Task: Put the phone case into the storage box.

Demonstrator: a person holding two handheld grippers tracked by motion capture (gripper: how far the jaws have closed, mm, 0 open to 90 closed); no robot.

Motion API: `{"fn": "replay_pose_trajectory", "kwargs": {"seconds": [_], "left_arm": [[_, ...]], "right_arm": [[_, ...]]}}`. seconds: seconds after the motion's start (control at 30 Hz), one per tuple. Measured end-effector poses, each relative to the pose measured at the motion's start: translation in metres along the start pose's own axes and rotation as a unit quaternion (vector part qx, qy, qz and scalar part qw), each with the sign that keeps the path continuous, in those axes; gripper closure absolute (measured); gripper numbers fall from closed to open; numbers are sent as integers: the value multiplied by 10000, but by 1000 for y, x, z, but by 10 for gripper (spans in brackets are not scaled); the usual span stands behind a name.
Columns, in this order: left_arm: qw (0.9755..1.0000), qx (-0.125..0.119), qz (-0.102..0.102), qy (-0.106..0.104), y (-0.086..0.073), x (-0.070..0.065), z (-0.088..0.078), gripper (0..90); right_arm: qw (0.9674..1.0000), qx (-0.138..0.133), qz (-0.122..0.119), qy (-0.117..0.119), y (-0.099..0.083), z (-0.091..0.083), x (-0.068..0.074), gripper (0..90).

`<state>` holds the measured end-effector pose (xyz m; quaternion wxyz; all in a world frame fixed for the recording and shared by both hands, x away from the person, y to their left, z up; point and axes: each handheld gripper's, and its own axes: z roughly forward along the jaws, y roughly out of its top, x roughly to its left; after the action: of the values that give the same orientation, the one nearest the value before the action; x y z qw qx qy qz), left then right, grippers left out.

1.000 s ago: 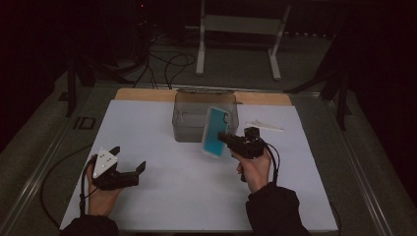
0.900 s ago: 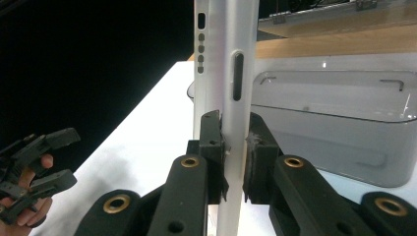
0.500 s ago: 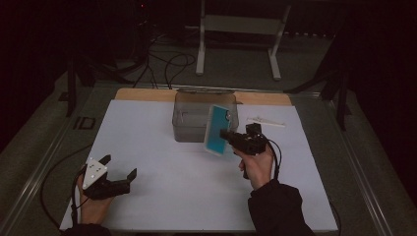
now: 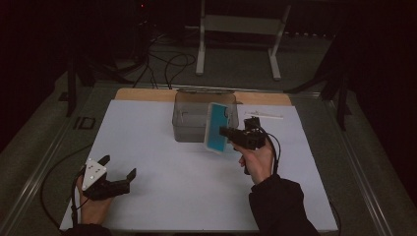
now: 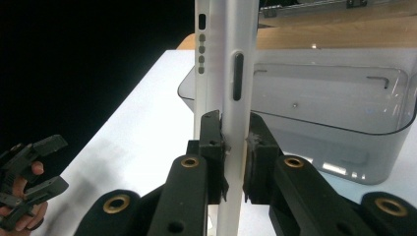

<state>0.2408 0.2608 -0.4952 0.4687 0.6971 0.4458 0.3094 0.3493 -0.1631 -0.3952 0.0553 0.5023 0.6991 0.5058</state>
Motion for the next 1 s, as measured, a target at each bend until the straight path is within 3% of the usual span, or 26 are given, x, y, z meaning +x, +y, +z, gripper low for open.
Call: {"fn": "replay_pose_trajectory", "kwargs": {"seconds": [0.3,0.83,1.0], "left_arm": [[10000,-11,0,19,-1,-1,0,4],[10000,0,9,19,-2,-2,1,4],[10000,-4,14,22,-2,-3,1,4]], "right_arm": [[9998,163,64,-99,16,0,-3,816],[9988,313,-104,-361,42,2,-3,816],[9987,325,-56,-377,47,2,-5,816]]}}
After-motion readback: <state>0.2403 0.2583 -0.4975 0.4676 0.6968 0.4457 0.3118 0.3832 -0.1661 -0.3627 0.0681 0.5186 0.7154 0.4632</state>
